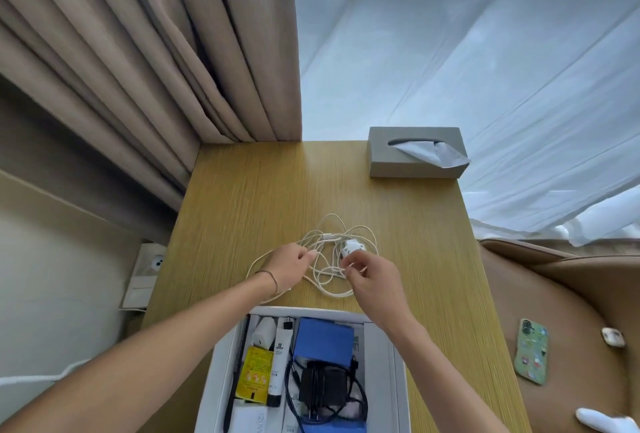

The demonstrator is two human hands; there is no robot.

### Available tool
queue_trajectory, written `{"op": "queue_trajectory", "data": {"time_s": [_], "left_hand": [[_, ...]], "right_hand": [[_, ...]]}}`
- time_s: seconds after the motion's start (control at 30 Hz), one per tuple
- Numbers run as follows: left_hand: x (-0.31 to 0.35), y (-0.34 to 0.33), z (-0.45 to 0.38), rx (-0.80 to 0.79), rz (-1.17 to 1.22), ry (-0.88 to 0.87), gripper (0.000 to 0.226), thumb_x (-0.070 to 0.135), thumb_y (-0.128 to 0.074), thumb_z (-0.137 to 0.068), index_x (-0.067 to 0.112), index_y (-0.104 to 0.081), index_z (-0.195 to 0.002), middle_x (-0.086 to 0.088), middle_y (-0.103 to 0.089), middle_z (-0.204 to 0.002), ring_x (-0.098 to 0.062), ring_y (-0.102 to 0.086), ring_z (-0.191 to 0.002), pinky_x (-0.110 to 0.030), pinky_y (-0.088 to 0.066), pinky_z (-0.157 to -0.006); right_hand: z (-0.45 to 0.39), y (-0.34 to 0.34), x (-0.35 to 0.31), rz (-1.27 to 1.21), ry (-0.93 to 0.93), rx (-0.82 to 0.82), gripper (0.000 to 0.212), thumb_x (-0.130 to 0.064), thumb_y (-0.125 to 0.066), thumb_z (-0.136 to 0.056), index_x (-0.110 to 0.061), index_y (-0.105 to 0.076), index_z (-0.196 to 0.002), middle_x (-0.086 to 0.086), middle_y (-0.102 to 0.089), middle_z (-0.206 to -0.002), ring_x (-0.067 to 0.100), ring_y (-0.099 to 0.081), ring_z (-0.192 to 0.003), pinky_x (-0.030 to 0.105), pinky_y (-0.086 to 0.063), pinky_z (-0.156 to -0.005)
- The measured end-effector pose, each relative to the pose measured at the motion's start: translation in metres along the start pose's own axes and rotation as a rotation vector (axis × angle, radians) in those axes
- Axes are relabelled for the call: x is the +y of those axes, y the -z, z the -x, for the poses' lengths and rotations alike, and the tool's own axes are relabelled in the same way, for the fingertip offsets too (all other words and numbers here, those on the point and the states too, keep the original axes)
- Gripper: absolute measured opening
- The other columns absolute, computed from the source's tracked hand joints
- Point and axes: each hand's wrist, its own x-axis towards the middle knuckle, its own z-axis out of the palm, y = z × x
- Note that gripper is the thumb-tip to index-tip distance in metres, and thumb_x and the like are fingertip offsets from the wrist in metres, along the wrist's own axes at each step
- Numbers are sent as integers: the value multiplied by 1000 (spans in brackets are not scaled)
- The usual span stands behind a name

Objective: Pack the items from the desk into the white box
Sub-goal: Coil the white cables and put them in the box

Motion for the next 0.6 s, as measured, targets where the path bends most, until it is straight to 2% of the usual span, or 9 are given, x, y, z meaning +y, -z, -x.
{"op": "queue_trajectory", "data": {"time_s": [0.07,0.1,0.2,0.27,0.33,0.4,0.47,0.53,0.6], "left_hand": [[7,7,14,16,89,-63,45,37,-46,-103,17,-49,-63,0,-45,-55,-16,-41,-50,-30,-39,-55],[11,12,21,26,130,-94,43,33,-47,-102,16,-52,-63,2,-46,-53,-16,-42,-49,-31,-39,-55],[23,28,43,61,218,-174,36,24,-49,-102,17,-64,-70,7,-48,-49,-17,-46,-48,-32,-40,-53],[32,40,57,53,293,-206,30,19,-47,-103,13,-67,-81,4,-48,-50,-18,-49,-47,-29,-41,-52],[39,55,69,1,460,-224,29,14,-43,-105,2,-61,-87,2,-46,-49,-16,-50,-44,-26,-43,-49],[43,72,81,-60,716,-230,29,12,-40,-107,3,-57,-85,2,-44,-50,-15,-49,-45,-24,-43,-47],[42,92,91,-100,1040,-201,30,13,-38,-107,9,-55,-83,1,-42,-54,-15,-47,-47,-23,-43,-49],[34,114,98,-77,1315,-148,30,12,-35,-106,11,-53,-82,1,-39,-56,-13,-45,-48,-23,-42,-49],[19,136,101,-1,1526,-77,31,7,-31,-103,13,-52,-80,2,-38,-55,-11,-42,-46,-21,-39,-47]], "right_hand": [[0,-1,-5,-26,16,17,19,-16,-58,-96,-31,-70,-92,-18,-66,-78,7,-54,-53,27,-48,-55],[1,-2,-9,-40,29,28,20,-16,-58,-96,-31,-70,-97,-19,-68,-83,6,-59,-60,28,-51,-60],[2,-4,-21,-39,115,27,31,-17,-60,-97,-31,-65,-124,-21,-68,-115,-4,-61,-103,22,-49,-87],[1,-8,-30,-21,180,-14,37,-30,-59,-100,-27,-58,-138,-17,-63,-131,1,-56,-118,25,-45,-100],[1,-12,-42,-72,209,-75,33,-43,-52,-102,-27,-62,-130,-13,-68,-120,3,-63,-105,27,-50,-91],[2,-17,-51,-186,188,-115,19,-35,-51,-104,-27,-68,-98,-10,-69,-87,6,-62,-75,30,-50,-72],[2,-22,-54,-313,157,-130,35,-25,-50,-104,-32,-60,-71,-6,-55,-65,13,-49,-60,36,-42,-61],[4,-22,-56,-374,136,-116,42,-23,-48,-106,-32,-56,-66,-9,-47,-61,14,-43,-58,39,-37,-59],[4,-19,-55,-383,111,-105,38,-23,-48,-106,-25,-55,-70,-10,-46,-61,12,-41,-57,38,-35,-60]]}}
